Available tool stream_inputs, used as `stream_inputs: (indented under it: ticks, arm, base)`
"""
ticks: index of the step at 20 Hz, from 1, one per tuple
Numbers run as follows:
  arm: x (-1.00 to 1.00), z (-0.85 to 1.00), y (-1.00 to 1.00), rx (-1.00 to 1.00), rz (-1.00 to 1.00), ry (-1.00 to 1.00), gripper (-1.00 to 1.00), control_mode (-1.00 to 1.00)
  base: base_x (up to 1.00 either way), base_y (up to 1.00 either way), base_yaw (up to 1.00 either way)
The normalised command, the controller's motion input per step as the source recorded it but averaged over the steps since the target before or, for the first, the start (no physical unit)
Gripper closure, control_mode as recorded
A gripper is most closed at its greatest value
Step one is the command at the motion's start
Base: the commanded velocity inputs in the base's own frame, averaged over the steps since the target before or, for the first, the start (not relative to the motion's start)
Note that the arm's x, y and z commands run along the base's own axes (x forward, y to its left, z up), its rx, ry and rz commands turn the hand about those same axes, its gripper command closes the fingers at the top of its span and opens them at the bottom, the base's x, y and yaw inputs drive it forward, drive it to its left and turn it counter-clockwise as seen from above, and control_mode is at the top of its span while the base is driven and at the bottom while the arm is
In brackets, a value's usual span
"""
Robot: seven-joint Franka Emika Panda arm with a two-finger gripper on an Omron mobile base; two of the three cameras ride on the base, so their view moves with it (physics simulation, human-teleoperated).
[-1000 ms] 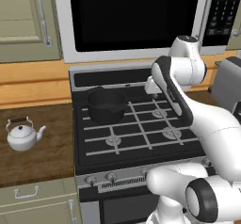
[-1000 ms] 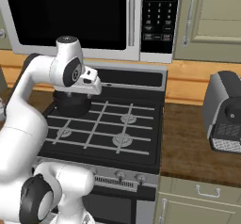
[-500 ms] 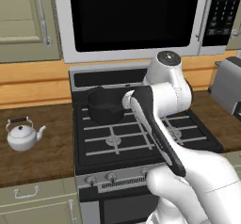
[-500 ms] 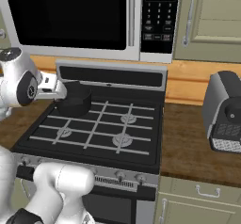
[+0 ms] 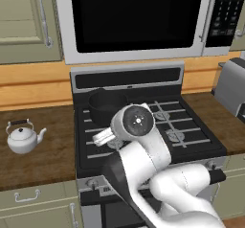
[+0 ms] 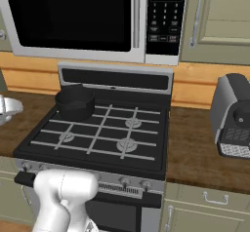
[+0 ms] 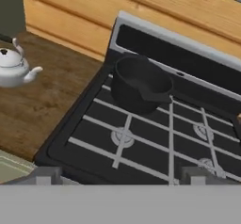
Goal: Pick the kettle from the counter and place it on a stove burner. Then turn the burner on.
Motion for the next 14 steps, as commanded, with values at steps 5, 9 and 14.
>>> stream_inputs:
  ticks: [5, 9, 14]
  arm:
    - [-0.21, 0.07, 1.0, -0.24, 0.19, -0.04, -1.0, -1.0]
    - [0.0, 0.16, 1.0, -0.27, 0.2, 0.12, -1.0, -1.0]
    - [0.0, 0.3, 1.0, -0.24, 0.18, 0.37, -1.0, -1.0]
  base:
    - [0.0, 0.0, 0.0]
    - [0.0, 0.0, 0.0]
    - [0.0, 0.0, 0.0]
